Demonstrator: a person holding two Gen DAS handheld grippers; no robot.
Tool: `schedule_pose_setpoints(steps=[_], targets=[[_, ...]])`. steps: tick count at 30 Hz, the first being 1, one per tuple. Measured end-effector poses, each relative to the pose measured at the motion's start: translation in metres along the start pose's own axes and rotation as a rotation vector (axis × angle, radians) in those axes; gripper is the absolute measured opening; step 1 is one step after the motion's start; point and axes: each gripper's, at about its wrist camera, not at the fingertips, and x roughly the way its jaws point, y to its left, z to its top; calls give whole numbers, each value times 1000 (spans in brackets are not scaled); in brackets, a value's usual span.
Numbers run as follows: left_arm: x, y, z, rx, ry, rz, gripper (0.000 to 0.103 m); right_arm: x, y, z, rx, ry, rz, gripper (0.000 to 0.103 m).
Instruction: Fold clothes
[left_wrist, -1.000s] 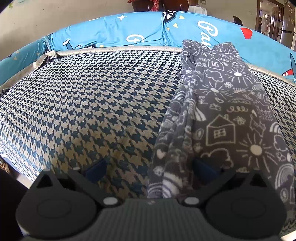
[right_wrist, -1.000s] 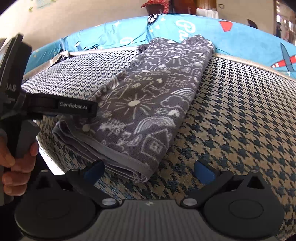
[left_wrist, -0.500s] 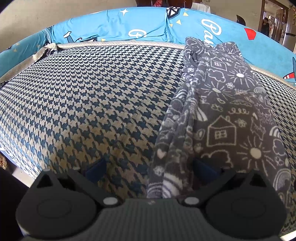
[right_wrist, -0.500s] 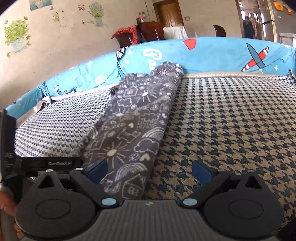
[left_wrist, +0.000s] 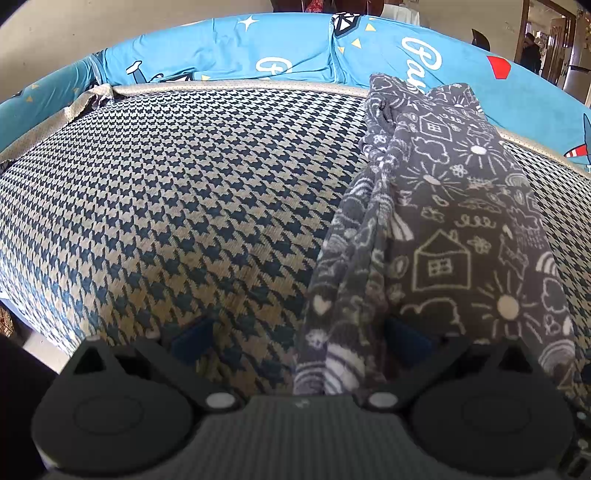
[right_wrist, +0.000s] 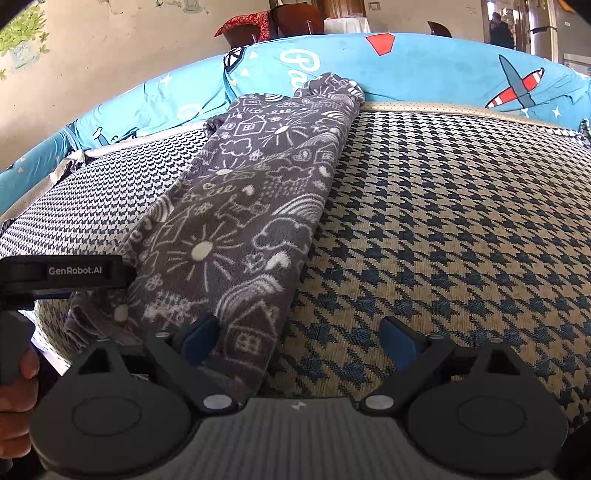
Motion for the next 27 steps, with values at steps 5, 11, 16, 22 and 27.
schedule_pose_setpoints(steps=[5,11,16,22,27], targets=[[-2,-1,1,8,7,3,103,10,1,3,-8,26,-4,102],[-5,-3,3,7,0,13,103,11,-5,1,-12,30,35,103],[-10,-6,2,18,-20,15,103,12,-3,3,-15,42,26,103],[-16,-14,3,31,-30,-1,103,10,-3,5,-12,52,32,103],[-20,-21,10,46,-43,-15,103,9,-13,17,33,75,89,103]])
